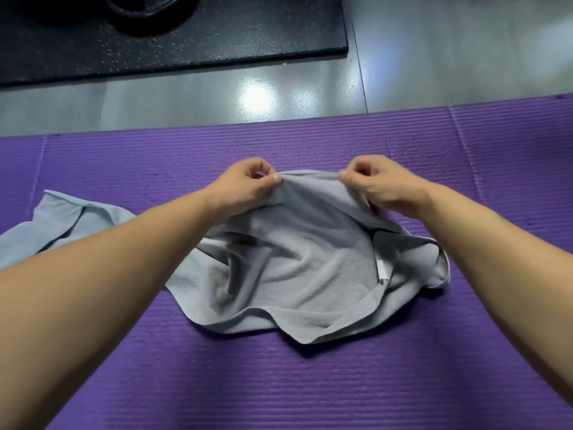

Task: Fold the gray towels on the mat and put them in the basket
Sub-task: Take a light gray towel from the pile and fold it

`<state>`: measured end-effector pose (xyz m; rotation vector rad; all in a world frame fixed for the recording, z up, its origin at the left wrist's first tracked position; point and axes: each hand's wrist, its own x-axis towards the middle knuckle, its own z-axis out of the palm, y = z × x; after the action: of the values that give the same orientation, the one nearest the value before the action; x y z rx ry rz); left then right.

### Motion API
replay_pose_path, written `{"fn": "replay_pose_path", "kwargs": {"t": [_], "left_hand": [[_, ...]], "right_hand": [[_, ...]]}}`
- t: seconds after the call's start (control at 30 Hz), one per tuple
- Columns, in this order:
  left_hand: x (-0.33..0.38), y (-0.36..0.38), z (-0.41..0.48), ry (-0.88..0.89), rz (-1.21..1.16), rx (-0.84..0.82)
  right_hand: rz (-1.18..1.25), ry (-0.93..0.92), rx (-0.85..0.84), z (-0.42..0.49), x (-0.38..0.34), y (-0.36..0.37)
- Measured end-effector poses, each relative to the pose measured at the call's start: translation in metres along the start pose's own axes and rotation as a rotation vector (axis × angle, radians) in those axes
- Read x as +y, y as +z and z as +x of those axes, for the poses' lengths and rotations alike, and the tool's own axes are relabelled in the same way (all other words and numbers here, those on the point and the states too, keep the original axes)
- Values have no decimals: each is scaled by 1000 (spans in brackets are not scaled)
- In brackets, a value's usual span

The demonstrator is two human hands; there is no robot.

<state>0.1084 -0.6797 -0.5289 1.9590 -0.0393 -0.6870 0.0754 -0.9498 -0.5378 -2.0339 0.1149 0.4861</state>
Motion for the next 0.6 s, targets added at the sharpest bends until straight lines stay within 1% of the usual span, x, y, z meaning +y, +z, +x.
{"fn": "replay_pose_path", "kwargs": {"t": [0.07,0.1,0.13,0.17,0.2,0.23,0.27,0.3,0.33,0.37,0.43,0.47,0.5,0.53,0.57,0.6], "left_hand": [[8,-6,9,69,90,70],[10,-10,13,103,142,115],[12,-13,17,122,175,151],[14,-19,19,128,196,158],[15,-26,19,125,232,131],[16,-33,18,113,316,79],[15,-42,15,88,445,19],[15,-52,11,57,580,-34],[12,-64,7,19,689,-65],[7,-77,3,-17,758,-72],[-3,-108,-8,-95,807,-46],[-8,-123,-16,-135,824,-43],[-13,-137,-24,-162,846,-56],[-18,-150,-31,-177,880,-76],[-23,-162,-38,-181,915,-95],[-29,-175,-46,-186,945,-94]], "right_hand": [[278,10,-41,-1,-7,-7],[338,32,-83,-1,-9,-11],[322,57,-106,0,-7,-17],[233,81,-98,0,-7,-23],[60,96,-39,2,-3,-30],[-138,103,60,3,1,-36],[-301,124,173,5,8,-42],[-405,165,252,6,13,-47],[-462,206,289,6,15,-47],[-529,243,296,5,14,-43],[-697,257,288,8,6,-24],[-754,202,309,10,-3,-12],[-783,108,319,12,-14,2],[-794,5,284,13,-27,16],[-798,-86,200,15,-40,29],[-783,-157,82,16,-54,45]]}}
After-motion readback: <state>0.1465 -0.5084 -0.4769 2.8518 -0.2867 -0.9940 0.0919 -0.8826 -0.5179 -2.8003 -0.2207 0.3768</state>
